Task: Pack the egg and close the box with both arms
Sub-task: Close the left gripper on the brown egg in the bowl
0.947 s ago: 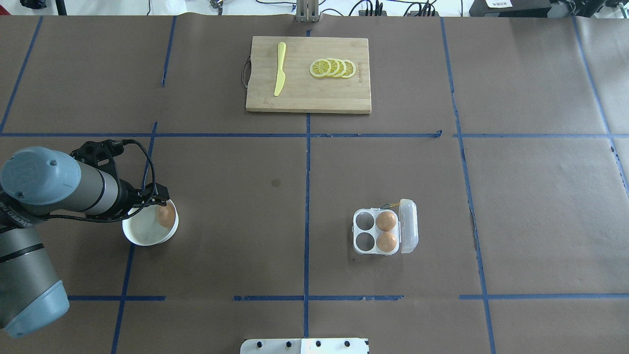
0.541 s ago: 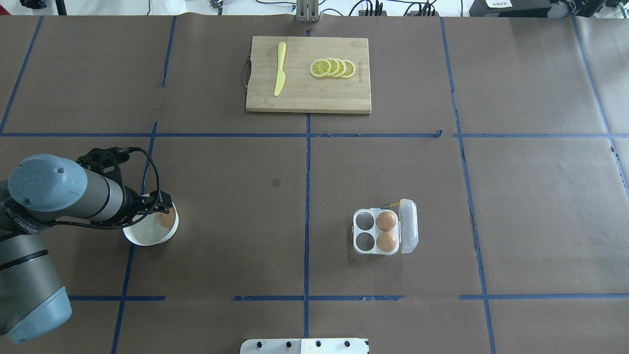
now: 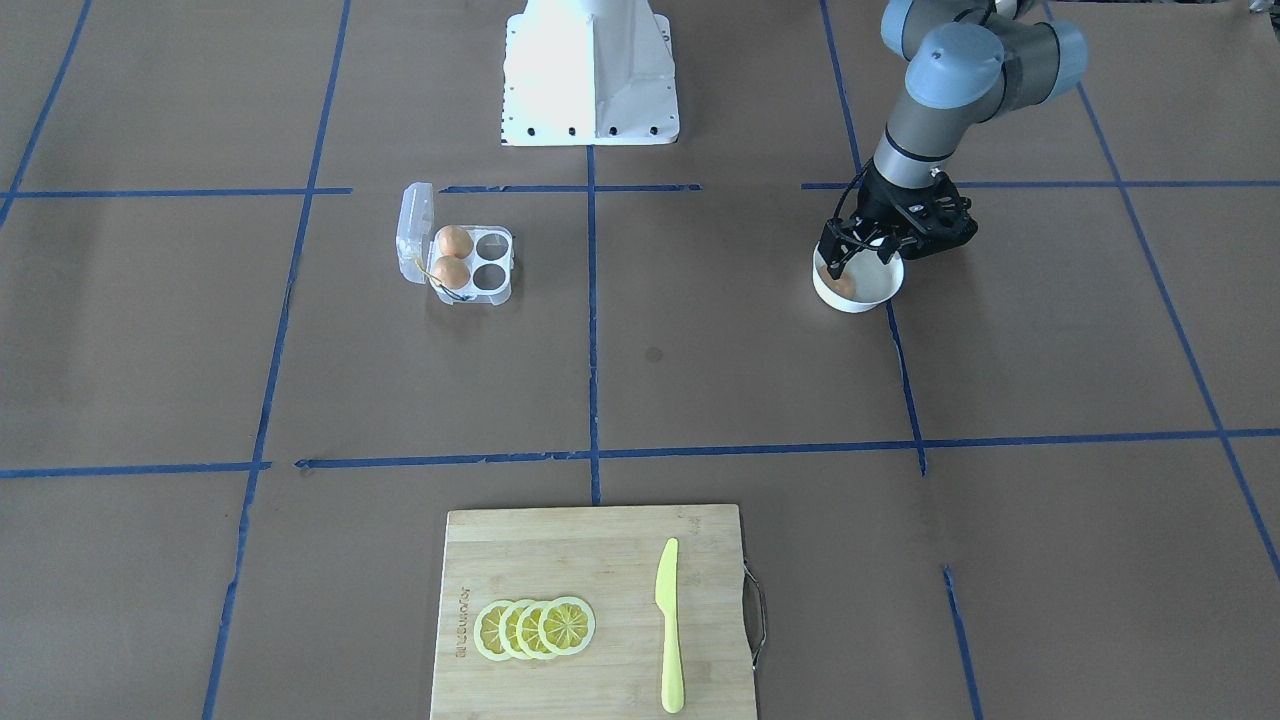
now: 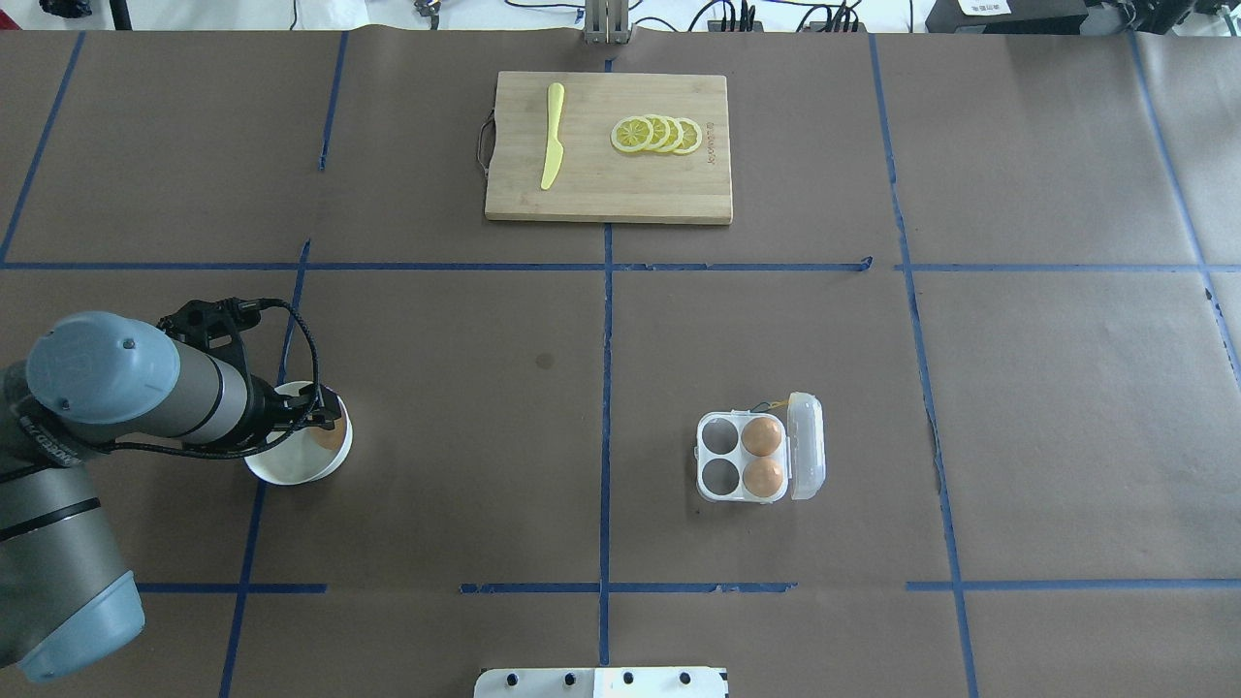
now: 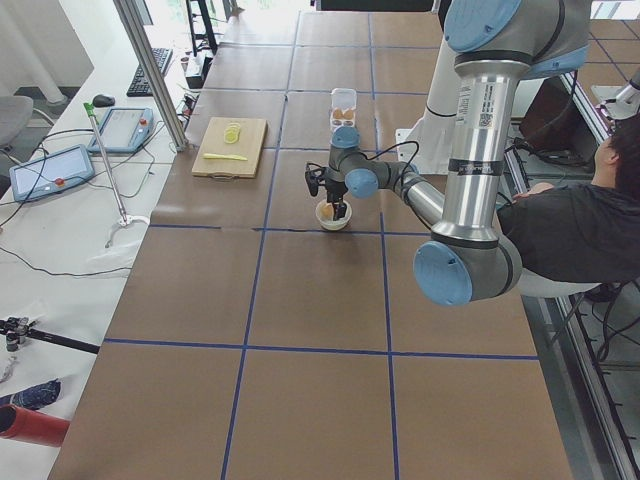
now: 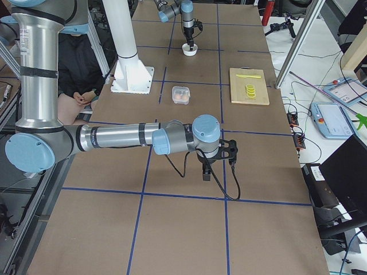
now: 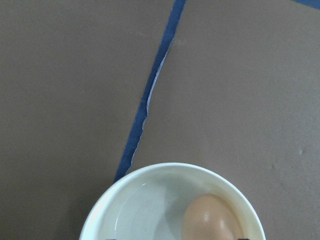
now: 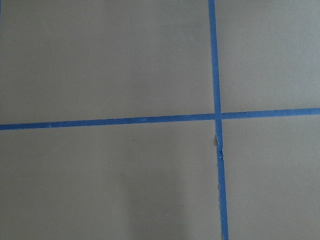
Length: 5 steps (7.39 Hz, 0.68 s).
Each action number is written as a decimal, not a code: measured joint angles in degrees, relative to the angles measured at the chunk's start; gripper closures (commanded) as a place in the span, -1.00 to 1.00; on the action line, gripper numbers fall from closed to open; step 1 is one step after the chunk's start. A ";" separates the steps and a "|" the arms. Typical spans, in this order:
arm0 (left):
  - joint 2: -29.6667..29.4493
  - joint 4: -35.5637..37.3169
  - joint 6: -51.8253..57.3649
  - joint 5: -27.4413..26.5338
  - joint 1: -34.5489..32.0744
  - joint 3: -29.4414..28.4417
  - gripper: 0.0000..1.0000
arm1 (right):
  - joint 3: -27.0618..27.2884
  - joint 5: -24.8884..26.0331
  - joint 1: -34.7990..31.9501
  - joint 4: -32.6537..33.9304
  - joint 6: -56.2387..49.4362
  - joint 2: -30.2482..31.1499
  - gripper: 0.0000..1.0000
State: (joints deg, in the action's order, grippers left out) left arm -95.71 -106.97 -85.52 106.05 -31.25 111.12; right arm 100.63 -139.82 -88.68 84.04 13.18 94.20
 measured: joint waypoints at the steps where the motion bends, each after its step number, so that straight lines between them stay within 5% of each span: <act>1: -0.03 0.01 0.03 0.02 0.09 -0.16 -0.61 | 0.00 -0.01 0.00 0.06 0.00 -0.03 -1.00; 5: -0.43 0.01 0.09 0.08 0.22 -0.73 -0.61 | -0.14 -0.01 0.00 0.41 0.00 -0.47 -1.00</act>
State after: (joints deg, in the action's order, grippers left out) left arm -96.14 -106.96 -85.43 106.13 -31.03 110.38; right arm 100.48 -139.83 -88.68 84.45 13.18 93.72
